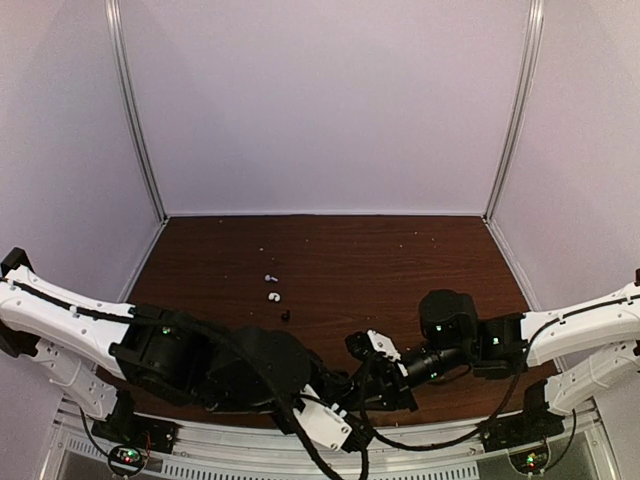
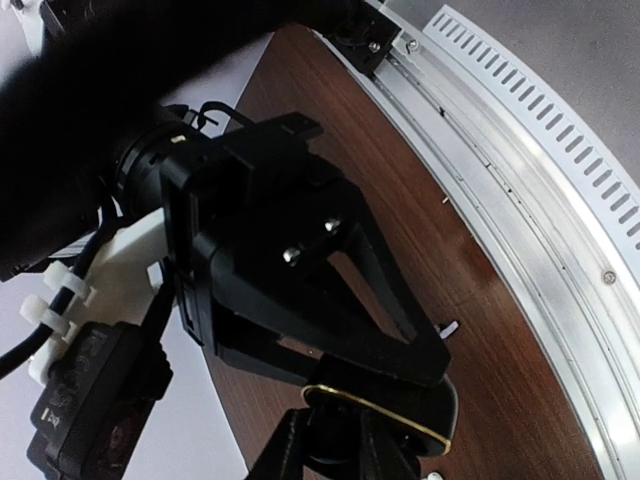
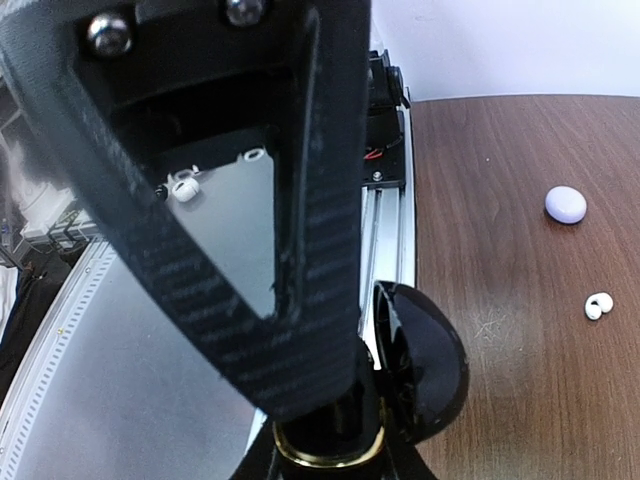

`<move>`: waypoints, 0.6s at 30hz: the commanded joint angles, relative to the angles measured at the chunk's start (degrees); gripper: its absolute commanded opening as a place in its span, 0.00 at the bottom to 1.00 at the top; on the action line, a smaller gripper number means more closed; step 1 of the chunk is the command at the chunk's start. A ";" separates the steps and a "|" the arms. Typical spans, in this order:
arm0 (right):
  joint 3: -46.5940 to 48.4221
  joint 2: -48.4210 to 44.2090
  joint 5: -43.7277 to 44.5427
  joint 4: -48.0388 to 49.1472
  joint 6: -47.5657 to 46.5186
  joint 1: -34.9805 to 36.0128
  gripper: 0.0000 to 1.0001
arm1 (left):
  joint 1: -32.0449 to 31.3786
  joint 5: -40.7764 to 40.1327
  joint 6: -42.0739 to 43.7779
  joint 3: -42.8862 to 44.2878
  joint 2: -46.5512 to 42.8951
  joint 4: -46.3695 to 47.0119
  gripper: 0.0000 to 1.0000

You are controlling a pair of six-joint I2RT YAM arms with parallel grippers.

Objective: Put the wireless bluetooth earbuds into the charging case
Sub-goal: Insert the right earbud into the right side groove of the charging case.

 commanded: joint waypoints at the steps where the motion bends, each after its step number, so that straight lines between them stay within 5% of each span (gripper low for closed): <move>1: 2.81 -1.82 -1.85 6.81 -2.01 0.51 0.00 | -0.36 3.81 -1.98 1.37 1.42 1.22 0.20; 7: 1.47 -3.55 -3.70 8.88 -4.72 0.55 0.00 | -0.34 3.21 -2.78 0.67 1.20 1.16 0.21; 14: 1.24 -3.86 -3.69 7.82 -5.62 0.52 0.00 | -0.32 0.76 -2.83 0.54 0.60 1.32 0.40; 18: 0.31 -3.80 -2.64 8.53 -5.49 0.54 0.00 | -0.30 0.80 -2.60 1.33 0.02 1.28 0.42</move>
